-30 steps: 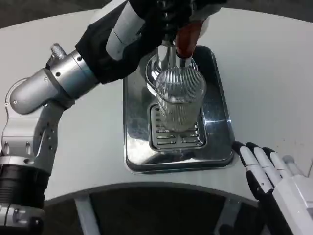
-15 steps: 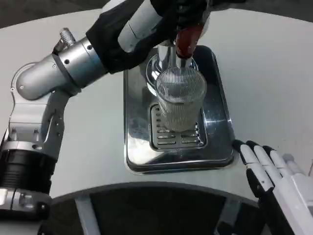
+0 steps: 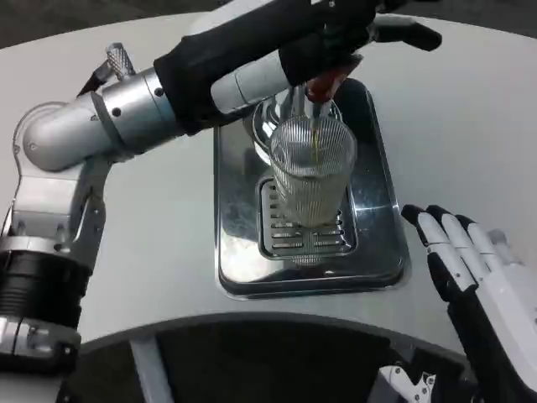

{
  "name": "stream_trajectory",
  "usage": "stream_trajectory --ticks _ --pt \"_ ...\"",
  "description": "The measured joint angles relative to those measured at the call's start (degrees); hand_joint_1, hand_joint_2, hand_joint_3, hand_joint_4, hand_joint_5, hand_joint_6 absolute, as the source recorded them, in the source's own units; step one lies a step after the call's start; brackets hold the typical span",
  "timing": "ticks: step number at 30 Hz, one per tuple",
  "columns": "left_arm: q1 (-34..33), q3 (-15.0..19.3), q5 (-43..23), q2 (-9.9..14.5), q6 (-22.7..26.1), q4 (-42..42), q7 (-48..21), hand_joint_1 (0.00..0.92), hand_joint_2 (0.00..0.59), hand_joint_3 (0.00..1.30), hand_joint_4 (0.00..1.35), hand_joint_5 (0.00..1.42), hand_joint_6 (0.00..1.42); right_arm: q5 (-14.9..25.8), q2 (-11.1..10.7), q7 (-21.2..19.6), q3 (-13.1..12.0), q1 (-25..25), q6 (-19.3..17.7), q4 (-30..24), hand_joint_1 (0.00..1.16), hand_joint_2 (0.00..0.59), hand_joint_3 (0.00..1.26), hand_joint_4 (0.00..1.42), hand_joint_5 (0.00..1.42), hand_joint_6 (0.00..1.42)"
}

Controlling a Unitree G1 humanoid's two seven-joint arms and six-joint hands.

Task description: Grasp the cup under the faucet to collect the drink, then remove the cup.

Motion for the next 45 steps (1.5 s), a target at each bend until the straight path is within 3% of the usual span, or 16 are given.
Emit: stream_trajectory --ticks 11,15,24,33,45 --pt "0.3 -1.9 2.0 2.3 -7.8 0.9 -2.1 0.000 0.004 0.04 0.03 0.19 0.05 1.3 -0.2 0.1 -0.2 -3.9 1.7 2.2 0.78 0.294 0.03 0.00 0.00 0.00" --pt "0.9 -2.1 2.0 2.9 -9.4 1.0 -2.3 0.000 0.004 0.04 0.03 0.19 0.05 3.2 -0.4 0.1 -1.5 -6.3 2.9 3.3 0.76 0.273 0.02 0.00 0.00 0.00" --pt "1.5 -2.2 1.8 3.9 -9.9 1.0 -2.3 0.000 0.004 0.04 0.04 0.19 0.06 10.6 -2.0 0.2 -4.2 -12.1 6.0 8.1 0.68 0.231 0.00 0.00 0.00 0.00" --pt "1.7 -2.2 1.6 4.4 -10.0 0.9 -2.2 0.000 0.002 0.04 0.05 0.20 0.06 16.0 -3.3 0.3 -4.2 -18.8 9.3 13.9 0.66 0.232 0.00 0.00 0.00 0.00" --pt "1.9 -2.1 1.6 4.8 -10.0 0.5 -2.2 0.000 0.007 0.04 0.06 0.20 0.06 20.5 -3.0 -4.3 -3.5 -27.3 12.2 22.0 0.65 0.223 0.00 0.00 0.00 0.00"
